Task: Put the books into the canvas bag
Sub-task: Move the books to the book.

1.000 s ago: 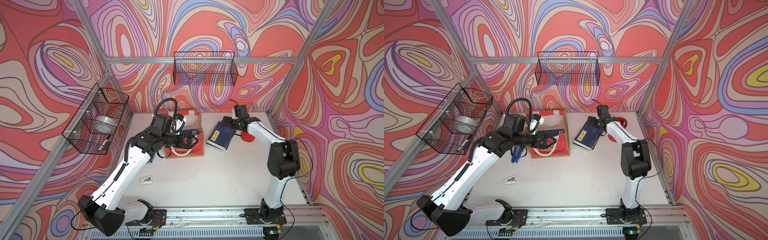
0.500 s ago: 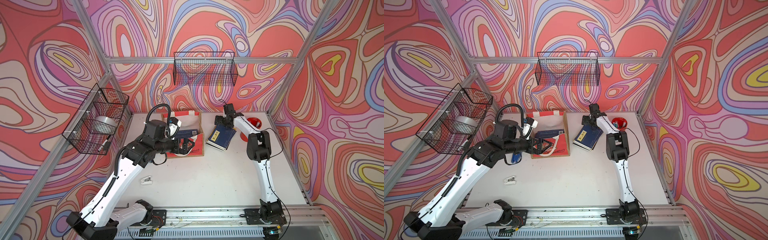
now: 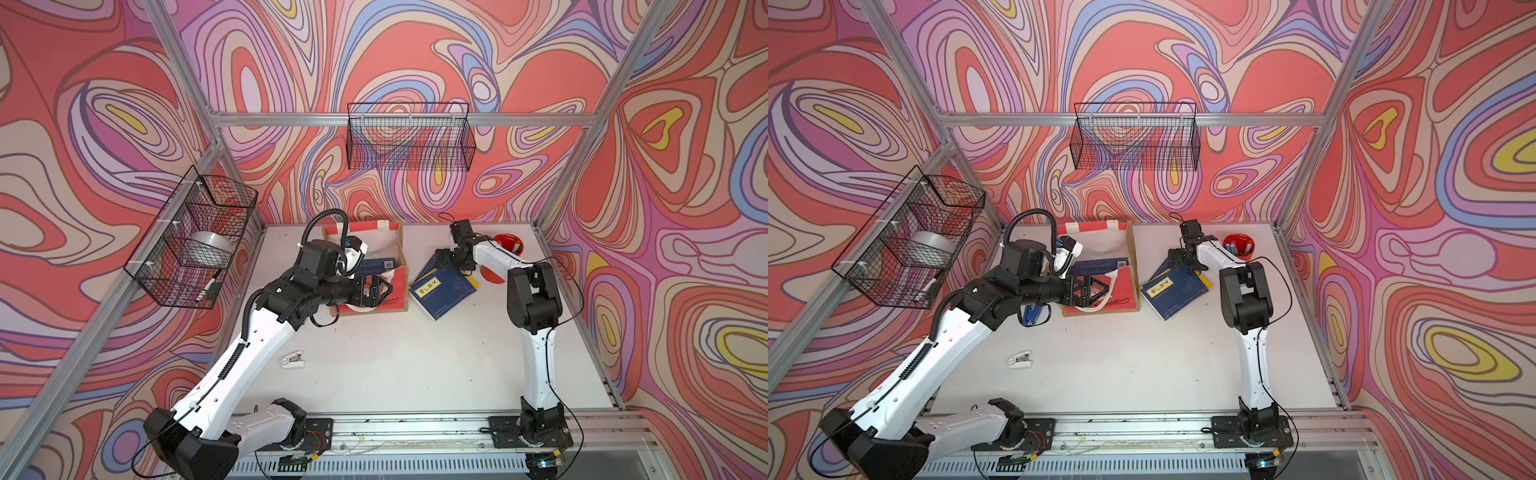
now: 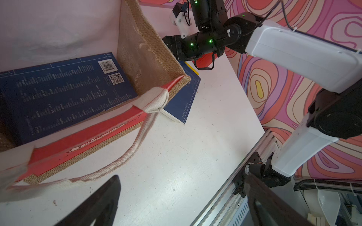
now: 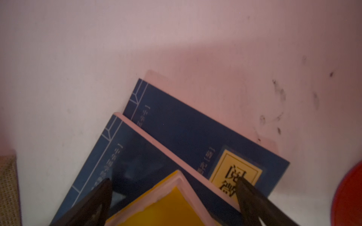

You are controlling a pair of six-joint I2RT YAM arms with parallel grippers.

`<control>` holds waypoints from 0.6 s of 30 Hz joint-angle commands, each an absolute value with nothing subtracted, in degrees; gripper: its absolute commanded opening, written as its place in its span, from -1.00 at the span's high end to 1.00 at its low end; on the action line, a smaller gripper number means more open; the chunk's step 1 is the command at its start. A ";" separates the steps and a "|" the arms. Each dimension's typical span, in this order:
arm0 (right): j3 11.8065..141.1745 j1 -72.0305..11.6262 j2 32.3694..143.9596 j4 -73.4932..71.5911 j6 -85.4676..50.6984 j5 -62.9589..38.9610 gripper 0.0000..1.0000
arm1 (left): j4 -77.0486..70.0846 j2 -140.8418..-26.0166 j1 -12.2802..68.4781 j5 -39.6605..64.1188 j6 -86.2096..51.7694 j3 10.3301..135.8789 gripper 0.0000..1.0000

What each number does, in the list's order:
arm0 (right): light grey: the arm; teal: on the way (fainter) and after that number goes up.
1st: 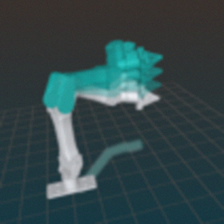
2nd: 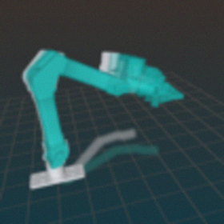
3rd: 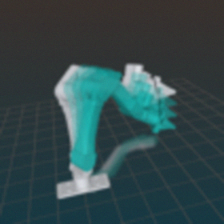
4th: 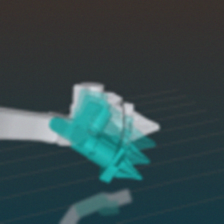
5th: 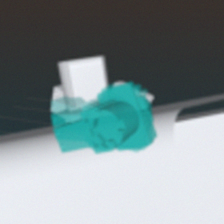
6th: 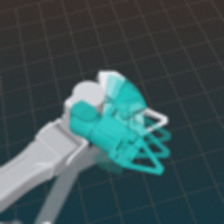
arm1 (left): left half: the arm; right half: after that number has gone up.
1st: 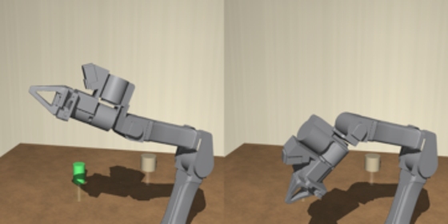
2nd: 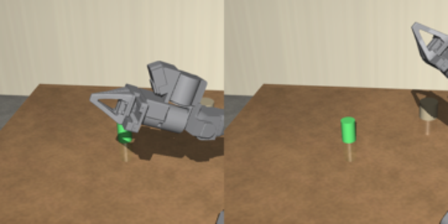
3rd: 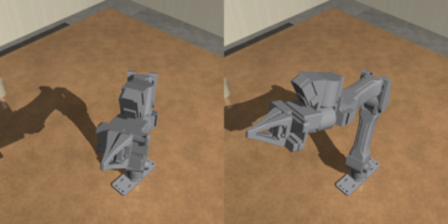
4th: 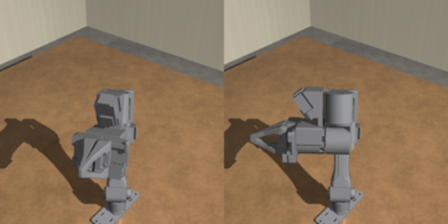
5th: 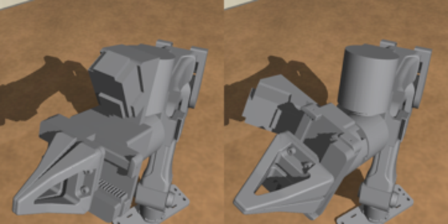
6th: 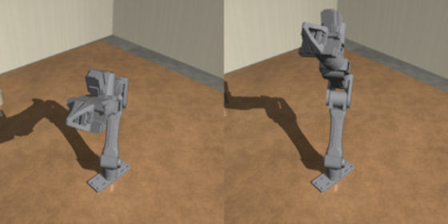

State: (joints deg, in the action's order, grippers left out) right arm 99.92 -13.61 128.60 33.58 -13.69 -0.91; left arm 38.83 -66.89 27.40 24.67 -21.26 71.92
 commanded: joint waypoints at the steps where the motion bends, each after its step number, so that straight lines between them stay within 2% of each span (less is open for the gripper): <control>1: 92.24 -14.75 127.61 38.08 -13.91 -2.36 -0.96 | 36.63 -66.00 27.56 25.92 -21.80 71.03 -1.00; 10: 72.35 -19.36 114.02 32.44 -17.48 0.89 -0.96 | 32.82 -65.78 28.75 29.73 -23.18 66.29 -1.00; 16: 60.28 -20.56 102.09 30.16 -20.38 1.76 -0.96 | 17.09 -67.21 35.01 30.30 -28.53 53.56 -1.00; 18: 55.78 -20.65 93.94 28.59 -20.60 2.53 -0.97 | 11.03 -69.07 38.22 28.54 -28.92 49.52 -1.00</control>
